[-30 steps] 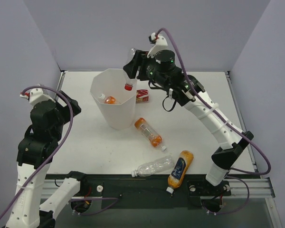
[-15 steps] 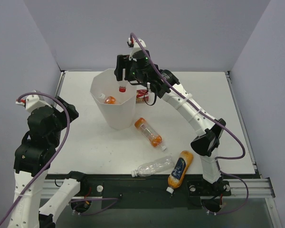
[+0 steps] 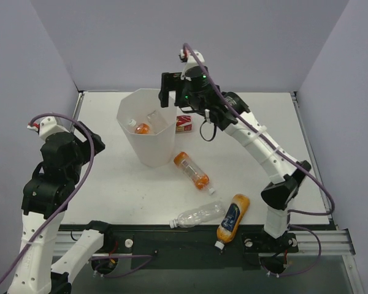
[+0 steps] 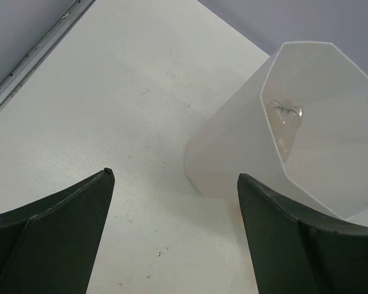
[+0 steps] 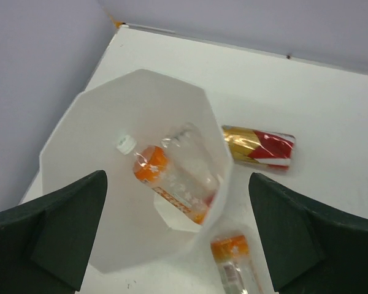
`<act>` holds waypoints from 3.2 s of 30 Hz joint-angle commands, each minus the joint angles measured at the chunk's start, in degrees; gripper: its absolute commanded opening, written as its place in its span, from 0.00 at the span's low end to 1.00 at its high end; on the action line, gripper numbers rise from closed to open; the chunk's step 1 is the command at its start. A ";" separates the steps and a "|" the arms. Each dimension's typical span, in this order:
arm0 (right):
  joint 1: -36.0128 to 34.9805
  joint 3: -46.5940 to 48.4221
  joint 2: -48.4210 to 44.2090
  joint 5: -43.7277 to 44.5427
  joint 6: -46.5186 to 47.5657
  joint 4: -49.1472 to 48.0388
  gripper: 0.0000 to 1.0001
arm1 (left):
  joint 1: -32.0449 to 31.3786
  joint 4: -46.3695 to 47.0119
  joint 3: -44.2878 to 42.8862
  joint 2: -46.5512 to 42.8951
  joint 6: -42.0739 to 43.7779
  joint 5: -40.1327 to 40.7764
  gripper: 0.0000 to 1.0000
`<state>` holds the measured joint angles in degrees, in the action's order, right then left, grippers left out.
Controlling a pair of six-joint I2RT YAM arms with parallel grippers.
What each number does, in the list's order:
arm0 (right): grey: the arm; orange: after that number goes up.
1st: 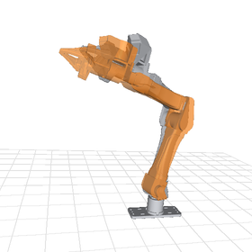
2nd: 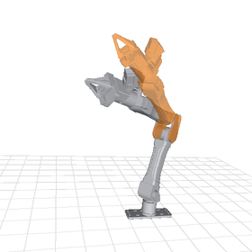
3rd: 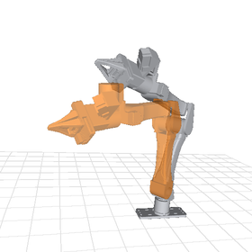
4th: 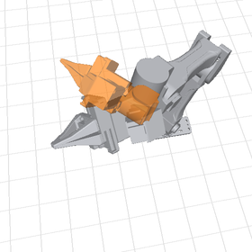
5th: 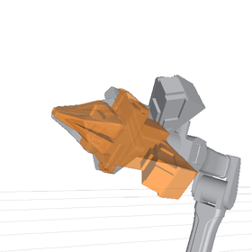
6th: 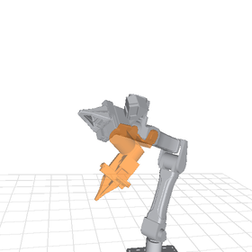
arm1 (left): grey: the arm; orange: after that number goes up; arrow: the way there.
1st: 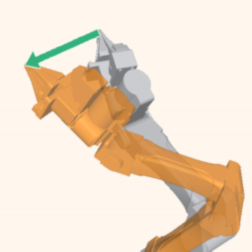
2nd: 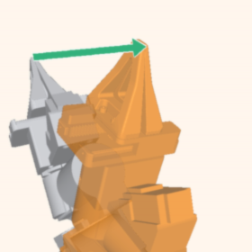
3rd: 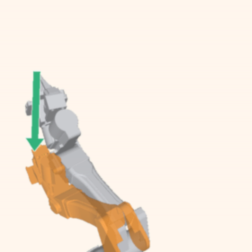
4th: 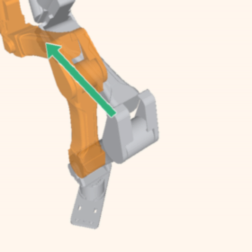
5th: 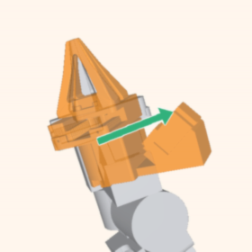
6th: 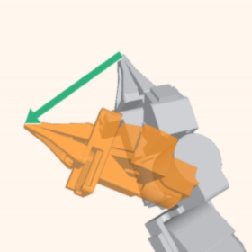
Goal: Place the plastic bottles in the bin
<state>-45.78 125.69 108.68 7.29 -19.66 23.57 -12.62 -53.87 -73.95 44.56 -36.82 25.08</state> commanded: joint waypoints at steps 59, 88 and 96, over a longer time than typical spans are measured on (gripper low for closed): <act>3.42 -102.49 -62.36 11.07 -52.41 10.70 0.46 | -27.98 8.96 8.74 11.78 3.16 -17.88 0.91; 13.96 -27.38 -36.81 21.02 -16.46 -3.34 0.41 | -27.63 -5.72 -0.58 5.11 -0.44 -2.85 0.94; 10.72 -9.17 -18.52 9.77 -18.58 -18.63 0.42 | -27.63 -8.71 1.35 0.54 -6.59 -0.21 0.95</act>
<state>-32.71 110.08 85.84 23.49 -38.63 16.84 -40.34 -60.55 -72.27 47.75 -38.87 21.82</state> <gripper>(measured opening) 0.531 0.940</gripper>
